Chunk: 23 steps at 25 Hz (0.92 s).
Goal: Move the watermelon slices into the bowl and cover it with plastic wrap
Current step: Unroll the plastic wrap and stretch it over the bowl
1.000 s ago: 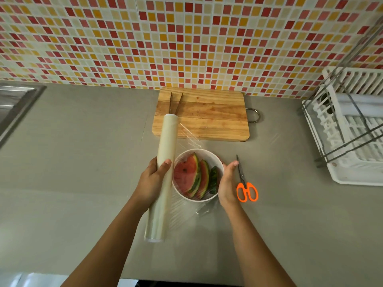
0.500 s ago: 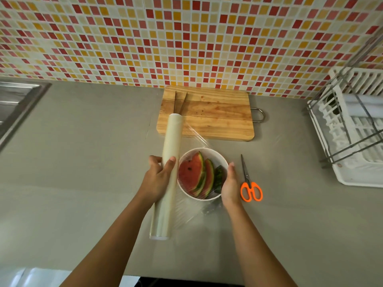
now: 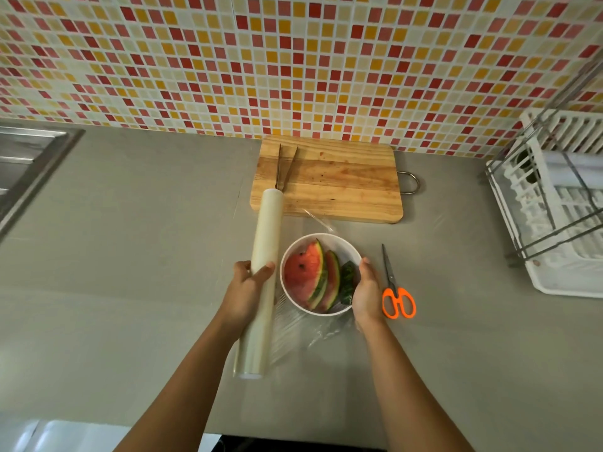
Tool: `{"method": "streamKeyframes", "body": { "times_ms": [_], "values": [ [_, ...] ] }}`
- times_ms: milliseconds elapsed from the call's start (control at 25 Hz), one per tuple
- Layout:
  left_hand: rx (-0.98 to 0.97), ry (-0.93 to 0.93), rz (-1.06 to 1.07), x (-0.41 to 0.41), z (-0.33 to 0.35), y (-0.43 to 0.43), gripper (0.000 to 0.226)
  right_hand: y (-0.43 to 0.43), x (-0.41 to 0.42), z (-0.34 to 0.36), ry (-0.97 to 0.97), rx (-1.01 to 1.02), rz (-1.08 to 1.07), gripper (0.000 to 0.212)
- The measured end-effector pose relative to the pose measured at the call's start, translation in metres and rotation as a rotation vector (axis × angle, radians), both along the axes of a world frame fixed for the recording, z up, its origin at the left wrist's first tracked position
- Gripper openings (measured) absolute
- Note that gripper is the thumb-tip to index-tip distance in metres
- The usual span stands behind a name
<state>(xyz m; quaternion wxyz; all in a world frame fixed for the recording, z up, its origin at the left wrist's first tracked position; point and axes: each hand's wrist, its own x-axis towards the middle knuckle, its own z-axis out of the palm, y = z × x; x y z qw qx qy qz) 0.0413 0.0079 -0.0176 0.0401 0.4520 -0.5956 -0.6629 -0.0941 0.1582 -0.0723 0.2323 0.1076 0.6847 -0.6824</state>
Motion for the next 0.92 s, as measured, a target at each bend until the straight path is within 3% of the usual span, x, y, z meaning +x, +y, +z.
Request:
{"method": "streamKeyframes", "body": {
  "times_ms": [240,320,480,680,920],
  "values": [
    [0.071,-0.014,-0.145,0.011,0.000,0.001,0.057,0.002,-0.007,-0.002,-0.045,0.019,-0.036,0.028],
    [0.061,0.025,-0.153,0.003,-0.001,0.008,0.054,0.004,-0.020,0.000,-0.058,0.020,-0.049,0.036],
    [0.073,0.015,-0.122,-0.013,0.002,0.015,0.068,0.002,-0.044,0.003,-0.046,0.020,-0.033,0.046],
    [0.110,0.004,-0.137,-0.004,0.000,0.017,0.048,0.001,-0.048,0.003,0.009,0.043,-0.010,0.036],
    [0.086,-0.007,-0.087,0.011,-0.005,0.026,0.064,0.002,-0.049,0.005,0.044,0.059,-0.026,0.031]
  ]
}}
